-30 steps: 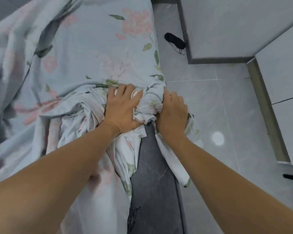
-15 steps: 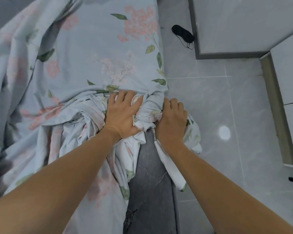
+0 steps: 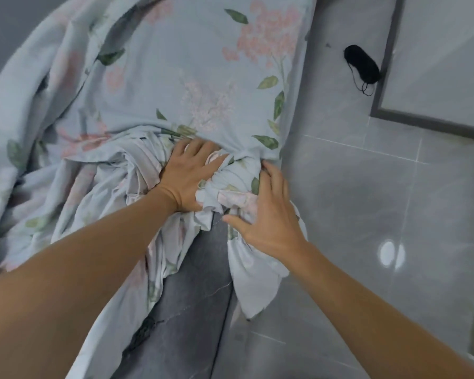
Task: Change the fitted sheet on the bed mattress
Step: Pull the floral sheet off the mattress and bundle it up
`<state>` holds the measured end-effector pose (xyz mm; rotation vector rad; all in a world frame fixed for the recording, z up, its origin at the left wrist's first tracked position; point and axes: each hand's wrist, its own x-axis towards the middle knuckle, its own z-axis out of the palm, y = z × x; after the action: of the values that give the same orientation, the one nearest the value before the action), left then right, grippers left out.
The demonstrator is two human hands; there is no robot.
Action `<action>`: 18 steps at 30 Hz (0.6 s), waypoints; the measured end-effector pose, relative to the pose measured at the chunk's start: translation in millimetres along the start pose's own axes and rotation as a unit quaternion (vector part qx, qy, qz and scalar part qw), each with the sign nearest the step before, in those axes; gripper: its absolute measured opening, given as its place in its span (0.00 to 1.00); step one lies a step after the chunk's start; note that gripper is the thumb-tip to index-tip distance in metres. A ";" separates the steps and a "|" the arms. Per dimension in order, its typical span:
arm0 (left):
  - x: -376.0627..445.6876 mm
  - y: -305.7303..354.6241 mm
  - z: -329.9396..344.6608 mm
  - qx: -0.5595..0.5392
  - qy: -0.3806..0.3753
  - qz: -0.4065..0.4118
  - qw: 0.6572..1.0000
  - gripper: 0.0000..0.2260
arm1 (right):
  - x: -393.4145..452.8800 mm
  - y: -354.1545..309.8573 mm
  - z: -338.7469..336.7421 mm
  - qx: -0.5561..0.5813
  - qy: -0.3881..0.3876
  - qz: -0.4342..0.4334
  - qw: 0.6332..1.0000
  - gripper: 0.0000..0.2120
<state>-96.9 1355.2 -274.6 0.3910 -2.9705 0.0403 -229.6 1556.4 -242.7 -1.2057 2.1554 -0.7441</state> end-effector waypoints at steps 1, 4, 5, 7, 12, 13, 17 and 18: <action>0.5 -0.3 -0.9 0.002 -0.005 -0.004 1.000 0.35 | 1.6 -1.2 -1.9 -0.007 -0.025 0.005 1.000 0.59; -0.1 -0.4 -0.8 -0.001 -0.016 -0.012 1.000 0.35 | 3.7 -6.2 -1.1 -0.060 -0.047 0.025 0.997 0.65; -1.2 0.2 -0.2 -0.001 -0.019 -0.015 1.000 0.35 | 3.3 -7.5 0.5 -0.068 -0.041 0.024 0.997 0.64; -1.4 -0.6 1.2 0.003 -0.017 -0.012 1.000 0.34 | 3.0 -8.5 3.9 -0.070 -0.024 0.021 0.997 0.59; 2.7 -1.6 -2.7 -0.020 -0.006 -0.006 1.000 0.35 | 6.0 -14.1 0.0 -0.092 -0.042 0.031 0.994 0.58; 3.1 -1.6 -4.4 -0.024 -0.008 -0.004 1.000 0.34 | 6.8 -14.9 -1.8 -0.104 -0.048 0.025 0.993 0.58; 0.7 -1.1 -1.7 -0.023 -0.009 -0.009 1.000 0.32 | 11.6 -8.9 -11.1 -0.145 -0.074 0.000 0.987 0.56; 1.6 -0.1 -2.1 -0.029 -0.012 -0.011 0.999 0.32 | 12.6 -7.8 -13.9 -0.151 -0.076 -0.006 0.986 0.57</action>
<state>-98.2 1354.9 -272.3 0.4186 -2.9837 -0.0530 -240.3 1544.6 -230.1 -1.3792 2.1870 -0.3238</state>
